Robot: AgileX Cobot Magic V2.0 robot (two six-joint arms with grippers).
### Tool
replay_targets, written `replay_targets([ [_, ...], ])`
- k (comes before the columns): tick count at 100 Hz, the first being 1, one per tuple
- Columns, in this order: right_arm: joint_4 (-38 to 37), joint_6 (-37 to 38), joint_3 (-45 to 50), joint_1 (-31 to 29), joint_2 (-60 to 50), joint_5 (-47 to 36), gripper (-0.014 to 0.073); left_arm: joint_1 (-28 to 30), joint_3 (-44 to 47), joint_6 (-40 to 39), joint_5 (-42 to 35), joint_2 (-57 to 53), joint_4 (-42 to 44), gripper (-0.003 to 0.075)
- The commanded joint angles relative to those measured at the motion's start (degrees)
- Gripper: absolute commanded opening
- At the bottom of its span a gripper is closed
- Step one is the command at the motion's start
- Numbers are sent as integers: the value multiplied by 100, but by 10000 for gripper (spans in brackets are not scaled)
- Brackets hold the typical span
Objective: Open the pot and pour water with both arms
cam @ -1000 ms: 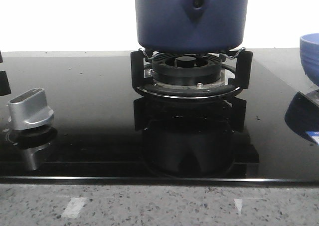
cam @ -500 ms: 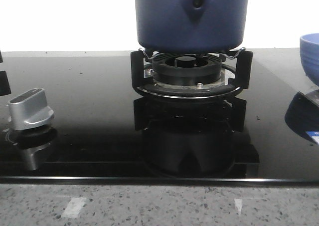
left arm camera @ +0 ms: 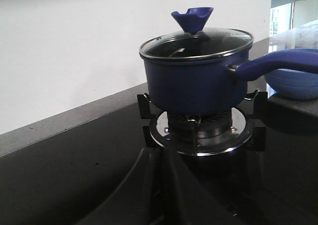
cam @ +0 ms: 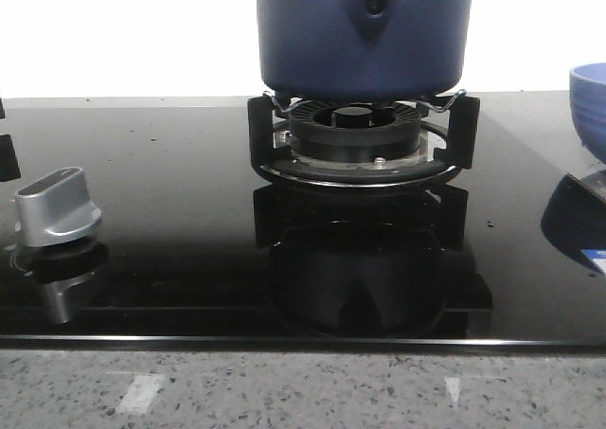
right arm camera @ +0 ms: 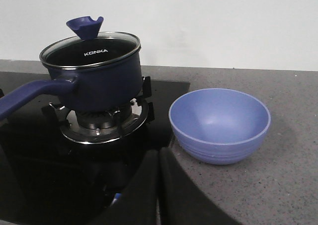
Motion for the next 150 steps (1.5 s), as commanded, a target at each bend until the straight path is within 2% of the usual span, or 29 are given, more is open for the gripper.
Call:
replay_targets([
  [1,24,-53,-98,10,-17,-425,-69,19,-155,40,-9,4,-407,-20],
  [13,24,-53,-98,10,-17,-425,-69,256,-154,-525,6,-192,333,-20],
  [20,24,-53,-98,10,-17,-425,-69,572,-154,-1351,6,-343,1089,-20],
  [29,24,-53,-98,10,-17,-425,-69,1077,-154,-2922,166,-552,2526,-20],
  [39,24,-53,-98,10,-17,-425,-69,1585,-154,-5094,507,-858,4677,-20],
  [46,24,-53,-98,10,-17,-425,-69,1888,-154,-6060,740,-1119,5724,-20],
  [51,24,-53,-98,10,-17,-425,-69,2102,-84,-6349,749,-1365,6080,-20],
  [64,24,-53,-98,10,-17,-425,-69,2666,368,-6645,272,-2204,6204,-20],
  [76,24,-53,-98,10,-17,-425,-69,3093,796,-8194,116,-3009,7197,-20],
  [88,24,-53,-98,10,-17,-425,-69,3091,871,-9313,99,-2948,8170,-20],
  [97,24,-53,-98,10,-17,-425,-69,3022,934,-9492,-71,-2935,8509,-20],
  [103,24,-53,-98,10,-17,-425,-69,2938,1048,-9755,-400,-2946,8811,-20],
  [114,24,-53,-98,10,-17,-425,-69,2673,1397,-10964,-1192,-2969,9752,-20],
  [120,24,-53,-98,10,-17,-425,-69,2484,1580,-11375,-1536,-2969,10108,-20],
  [140,24,-53,-98,10,-17,-425,-69,2074,2080,-11497,-1680,-2969,10222,-20],
  [150,24,-53,-98,10,-17,-425,-69,2085,2069,-11508,-998,-2979,10207,-20],
])
